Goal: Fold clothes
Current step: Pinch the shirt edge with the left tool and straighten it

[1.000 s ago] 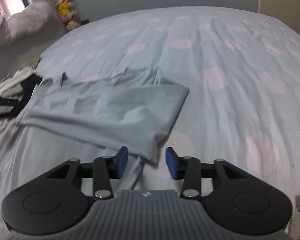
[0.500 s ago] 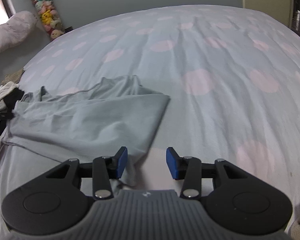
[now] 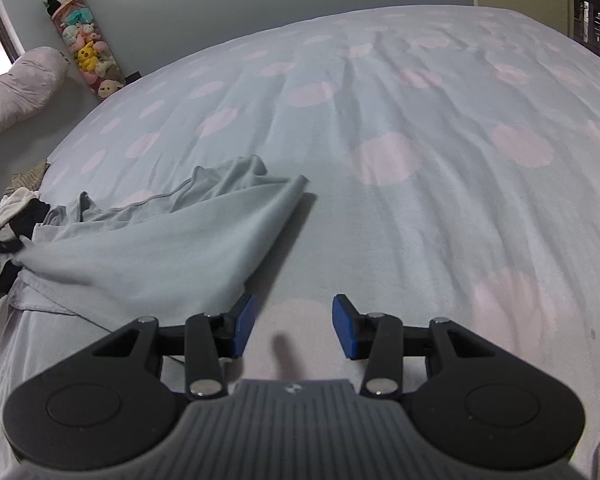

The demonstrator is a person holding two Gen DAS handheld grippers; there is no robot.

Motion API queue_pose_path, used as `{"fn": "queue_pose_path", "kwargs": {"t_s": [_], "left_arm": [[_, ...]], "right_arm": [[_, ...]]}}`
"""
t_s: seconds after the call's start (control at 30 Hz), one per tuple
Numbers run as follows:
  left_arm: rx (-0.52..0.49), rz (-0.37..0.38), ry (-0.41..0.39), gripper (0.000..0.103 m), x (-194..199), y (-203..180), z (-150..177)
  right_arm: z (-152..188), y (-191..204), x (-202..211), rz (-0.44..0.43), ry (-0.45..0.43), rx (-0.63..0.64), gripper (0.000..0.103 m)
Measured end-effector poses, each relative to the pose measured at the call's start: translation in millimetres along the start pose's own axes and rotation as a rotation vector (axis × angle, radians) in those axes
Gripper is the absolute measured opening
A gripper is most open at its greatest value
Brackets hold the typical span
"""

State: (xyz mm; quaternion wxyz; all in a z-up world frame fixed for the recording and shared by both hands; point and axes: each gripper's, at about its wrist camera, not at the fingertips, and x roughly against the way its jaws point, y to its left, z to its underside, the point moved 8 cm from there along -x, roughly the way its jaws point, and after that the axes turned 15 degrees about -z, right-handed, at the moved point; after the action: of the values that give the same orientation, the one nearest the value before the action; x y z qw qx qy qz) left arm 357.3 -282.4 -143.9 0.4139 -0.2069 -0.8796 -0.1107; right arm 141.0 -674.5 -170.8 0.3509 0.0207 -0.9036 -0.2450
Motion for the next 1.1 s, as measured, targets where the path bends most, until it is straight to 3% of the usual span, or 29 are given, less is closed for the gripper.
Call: {"fn": "queue_pose_path", "kwargs": {"t_s": [0.07, 0.13, 0.2, 0.4, 0.5, 0.57, 0.6, 0.77, 0.9, 1.0, 1.07, 1.1], "left_arm": [[0.033, 0.024, -0.004, 0.031, 2, 3, 6], [0.065, 0.047, -0.008, 0.045, 3, 7, 13], [0.075, 0.058, -0.021, 0.046, 12, 11, 19], [0.024, 0.072, 0.007, 0.046, 30, 11, 46], [0.015, 0.083, 0.024, 0.046, 33, 11, 59], [0.023, 0.096, 0.037, 0.048, 33, 11, 66], [0.027, 0.098, 0.037, 0.048, 33, 11, 68], [0.068, 0.109, -0.009, 0.053, 30, 15, 53], [0.066, 0.076, 0.024, 0.053, 8, 16, 40], [0.122, 0.113, 0.048, 0.048, -4, 15, 36], [0.120, 0.117, 0.055, 0.019, -1, 15, 34], [0.113, 0.115, 0.057, 0.018, 2, 15, 34]], "right_arm": [[2, 3, 2, -0.017, 0.002, -0.001, 0.043], [6, 9, 4, -0.049, 0.005, -0.014, 0.039], [12, 19, 5, -0.086, 0.017, -0.005, 0.030], [40, 43, -9, -0.078, 0.090, 0.092, 0.031], [40, 40, -16, -0.051, 0.066, 0.072, 0.031], [37, 36, -20, -0.027, 0.047, 0.056, 0.022], [38, 33, -22, -0.001, 0.054, 0.055, 0.004], [40, 20, -20, 0.043, 0.057, 0.016, 0.000], [43, 15, -19, 0.035, 0.041, -0.019, 0.001], [45, 16, -19, 0.034, 0.040, -0.012, 0.001], [45, 17, -18, 0.034, 0.043, 0.004, 0.001], [45, 17, -18, 0.034, 0.045, 0.010, 0.001]]}}
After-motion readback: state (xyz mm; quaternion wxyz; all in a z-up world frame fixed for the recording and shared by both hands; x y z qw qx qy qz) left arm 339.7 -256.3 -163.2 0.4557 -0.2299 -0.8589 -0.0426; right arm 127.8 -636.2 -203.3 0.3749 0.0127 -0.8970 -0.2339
